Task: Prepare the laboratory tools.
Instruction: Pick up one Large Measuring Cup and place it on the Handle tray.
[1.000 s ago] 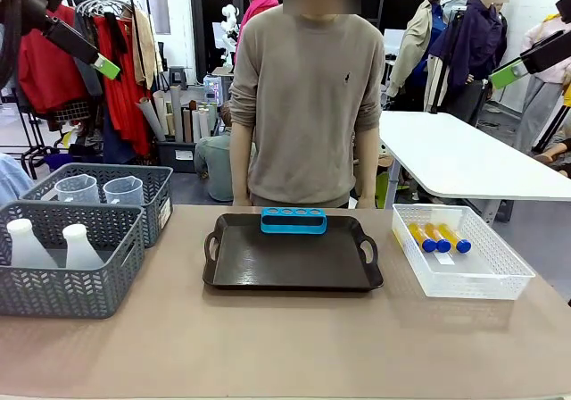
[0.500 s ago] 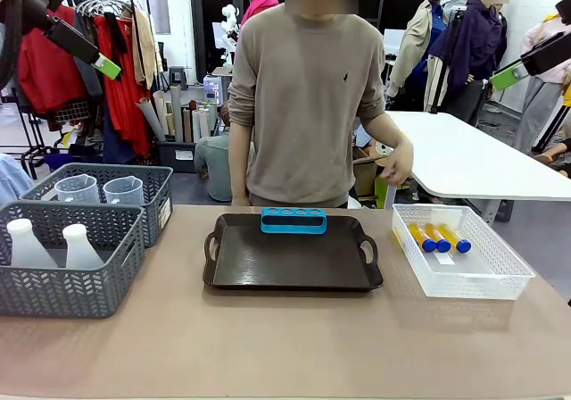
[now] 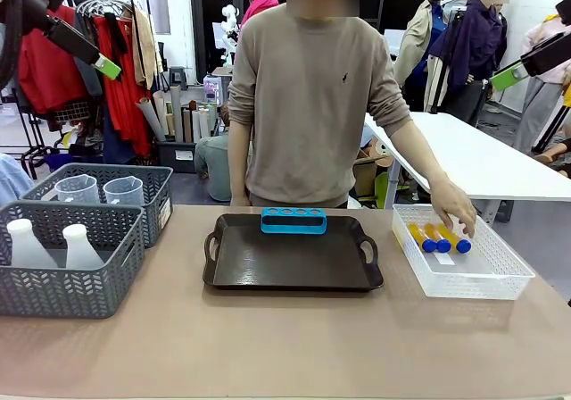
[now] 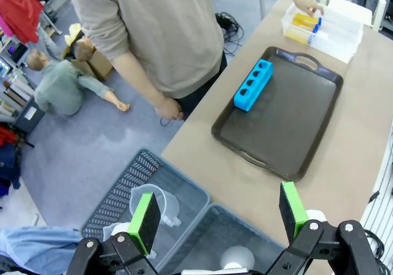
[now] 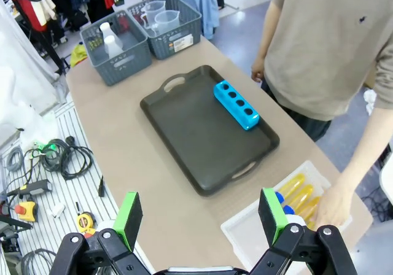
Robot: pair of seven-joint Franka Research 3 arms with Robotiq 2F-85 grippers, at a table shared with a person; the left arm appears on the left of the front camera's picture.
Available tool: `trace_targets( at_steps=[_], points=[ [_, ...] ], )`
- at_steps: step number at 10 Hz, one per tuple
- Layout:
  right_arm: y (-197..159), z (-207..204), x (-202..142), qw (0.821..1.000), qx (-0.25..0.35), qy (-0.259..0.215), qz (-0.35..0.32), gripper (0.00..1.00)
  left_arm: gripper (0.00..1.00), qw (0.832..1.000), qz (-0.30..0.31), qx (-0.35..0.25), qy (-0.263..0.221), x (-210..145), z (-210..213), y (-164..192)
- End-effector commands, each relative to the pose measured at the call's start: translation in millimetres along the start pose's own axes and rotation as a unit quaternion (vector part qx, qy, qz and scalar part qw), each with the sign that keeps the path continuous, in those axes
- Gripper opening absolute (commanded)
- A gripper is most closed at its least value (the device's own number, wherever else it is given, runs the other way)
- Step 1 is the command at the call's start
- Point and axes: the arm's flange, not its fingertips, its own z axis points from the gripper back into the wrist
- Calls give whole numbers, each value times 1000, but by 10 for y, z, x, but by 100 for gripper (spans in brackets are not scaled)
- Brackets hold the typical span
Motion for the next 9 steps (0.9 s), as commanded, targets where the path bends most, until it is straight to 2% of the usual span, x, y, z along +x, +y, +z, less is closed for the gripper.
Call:
trace_targets(
  at_steps=[1, 4, 5, 7, 8, 9],
  points=[
    [0, -2, 18, 1000, 6, -9, 5, 100, 100, 1000, -3, 2, -5, 2, 19, 8],
    [0, -2, 18, 1000, 6, -9, 5, 100, 100, 1000, 0, 0, 0, 0, 0, 0],
    [0, -2, 18, 1000, 6, -9, 5, 100, 100, 999, 5, -24, 45, 48, -12, 72],
    [0, -2, 18, 1000, 6, -9, 5, 100, 100, 992, 40, -13, 119, 74, -105, 222],
    [0, -2, 18, 1000, 6, -9, 5, 100, 100, 985, 64, -34, 155, 111, -118, 261],
    [0, -2, 18, 1000, 6, -9, 5, 100, 100, 976, 89, -24, 199, 172, -123, 319]
  ],
)
